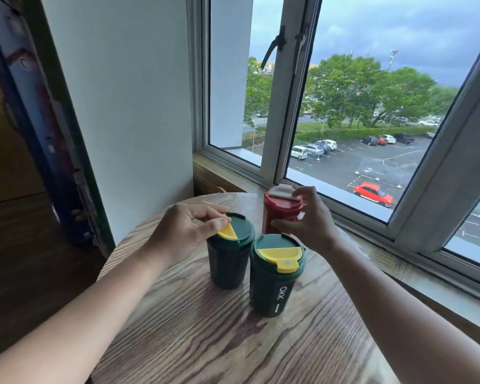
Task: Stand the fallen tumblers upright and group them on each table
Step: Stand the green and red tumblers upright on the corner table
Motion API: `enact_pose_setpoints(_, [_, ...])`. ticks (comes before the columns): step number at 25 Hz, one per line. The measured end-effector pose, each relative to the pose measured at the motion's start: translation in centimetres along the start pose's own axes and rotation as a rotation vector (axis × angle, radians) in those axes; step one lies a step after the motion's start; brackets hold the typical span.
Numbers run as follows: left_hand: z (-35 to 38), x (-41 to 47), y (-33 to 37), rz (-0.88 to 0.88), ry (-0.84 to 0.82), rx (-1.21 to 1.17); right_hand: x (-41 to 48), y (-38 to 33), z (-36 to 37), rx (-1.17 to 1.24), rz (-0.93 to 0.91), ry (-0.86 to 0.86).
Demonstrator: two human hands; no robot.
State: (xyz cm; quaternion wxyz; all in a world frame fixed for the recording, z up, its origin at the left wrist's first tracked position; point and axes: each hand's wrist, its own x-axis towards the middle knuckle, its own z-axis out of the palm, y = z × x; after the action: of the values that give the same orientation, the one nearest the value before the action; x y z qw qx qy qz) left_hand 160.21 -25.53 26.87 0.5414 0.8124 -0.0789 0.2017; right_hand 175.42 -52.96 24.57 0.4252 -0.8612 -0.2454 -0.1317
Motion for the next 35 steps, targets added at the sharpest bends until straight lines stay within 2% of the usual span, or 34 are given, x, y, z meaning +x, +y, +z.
enact_pose_setpoints(3, [0.0,-0.1,0.1,0.007,0.003,-0.001,0.6,-0.7,-1.1,0.039,0.013,-0.032])
enact_pose_setpoints(5, [0.1,-0.1,0.1,-0.003,0.006,0.014,2.6,-1.5,-2.1,0.201,0.110,-0.062])
enact_pose_setpoints(7, [0.1,-0.1,0.1,-0.018,0.003,0.014,5.3,-2.0,-2.9,0.351,0.292,-0.205])
enact_pose_setpoints(9, [0.1,-0.2,0.2,-0.025,-0.001,0.015,7.1,-2.3,-3.2,0.326,0.392,-0.413])
enact_pose_setpoints(11, [0.1,-0.3,0.4,-0.030,-0.001,0.028,7.6,-2.2,-3.4,0.268,0.427,-0.527])
enact_pose_setpoints(14, [-0.1,-0.5,0.8,-0.019,-0.015,0.047,7.1,-2.7,-3.5,0.250,0.398,-0.493])
enact_pose_setpoints(19, [-1.1,-1.9,1.3,-0.038,-0.146,0.197,4.0,-4.7,-3.1,0.268,0.296,-0.449])
enact_pose_setpoints(26, [-1.1,-1.9,1.1,0.011,-0.135,0.241,1.9,-5.7,-2.3,0.250,0.268,-0.443])
enact_pose_setpoints(31, [-0.9,-2.1,1.1,0.008,-0.141,0.206,1.5,-5.7,-2.2,0.251,0.289,-0.444])
enact_pose_setpoints(35, [-1.0,-2.2,1.9,-0.021,-0.134,0.273,1.4,-5.4,-2.3,0.209,0.281,-0.470])
